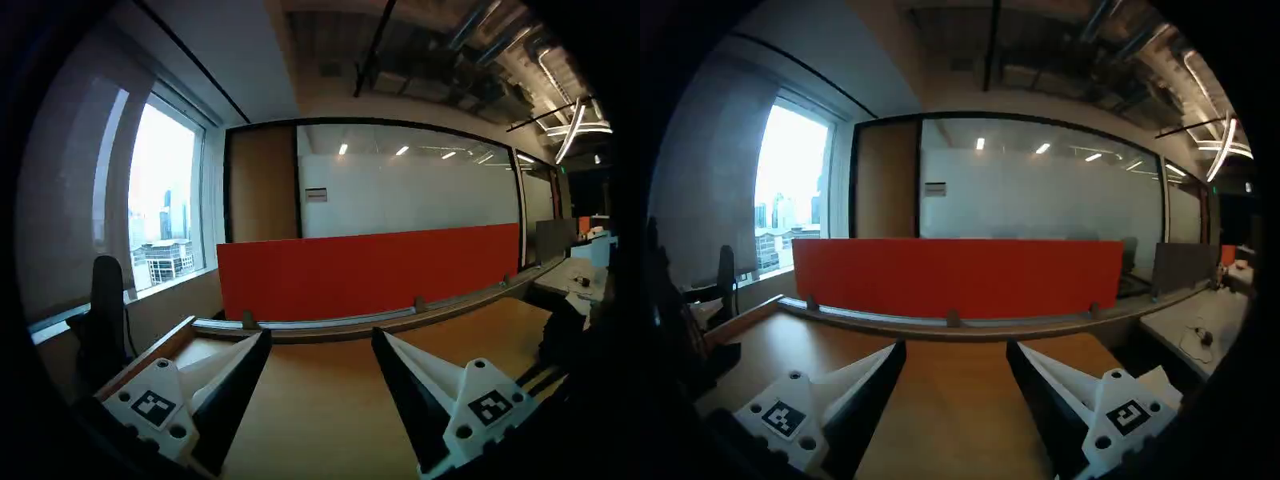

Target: Fold towel

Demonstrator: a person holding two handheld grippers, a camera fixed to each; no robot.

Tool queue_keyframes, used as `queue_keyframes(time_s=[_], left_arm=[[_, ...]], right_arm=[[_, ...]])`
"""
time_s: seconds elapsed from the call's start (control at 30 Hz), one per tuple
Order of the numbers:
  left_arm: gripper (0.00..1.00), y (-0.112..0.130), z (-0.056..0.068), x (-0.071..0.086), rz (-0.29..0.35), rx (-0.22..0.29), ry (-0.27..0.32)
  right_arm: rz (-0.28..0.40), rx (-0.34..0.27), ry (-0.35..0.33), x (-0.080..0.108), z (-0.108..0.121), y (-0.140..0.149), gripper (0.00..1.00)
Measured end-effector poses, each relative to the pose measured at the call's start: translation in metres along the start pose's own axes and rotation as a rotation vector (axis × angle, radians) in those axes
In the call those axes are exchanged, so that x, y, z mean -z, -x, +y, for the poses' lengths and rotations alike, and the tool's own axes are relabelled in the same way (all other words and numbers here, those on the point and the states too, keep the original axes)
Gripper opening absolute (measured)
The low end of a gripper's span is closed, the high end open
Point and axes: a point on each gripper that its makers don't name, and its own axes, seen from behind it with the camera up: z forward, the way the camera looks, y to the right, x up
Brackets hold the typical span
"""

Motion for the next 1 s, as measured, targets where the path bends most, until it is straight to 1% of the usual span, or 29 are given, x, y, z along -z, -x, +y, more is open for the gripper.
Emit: queue_keyframes(time_s=[0.07,0.27,0.47,0.67,0.77,0.87,1.0], left_arm=[[0.93,0.003,-0.001,0.000,0.004,-0.004,-0.003],[0.93,0.012,-0.009,0.002,0.028,-0.009,-0.017],[0.93,0.030,-0.014,0.002,0.034,-0.005,-0.027],[0.92,0.058,-0.017,0.005,0.029,0.005,-0.028],[0.92,0.073,-0.022,0.006,0.029,0.014,-0.038],[0.93,0.090,-0.027,0.007,0.027,0.027,-0.046],[0.92,0.111,-0.030,0.007,0.028,0.049,-0.049]], right_arm=[[0.000,-0.004,-0.003,0.001,-0.004,0.001,0.97],[-0.005,-0.011,-0.004,0.004,-0.013,0.001,0.97],[0.002,-0.015,0.003,0.005,-0.018,0.002,0.96],[0.004,-0.022,0.008,-0.001,-0.021,0.011,0.97],[0.005,-0.018,0.009,-0.004,-0.023,0.017,0.97],[0.008,-0.015,0.011,-0.007,-0.026,0.024,0.97],[0.013,-0.012,0.015,-0.012,-0.030,0.035,0.97]])
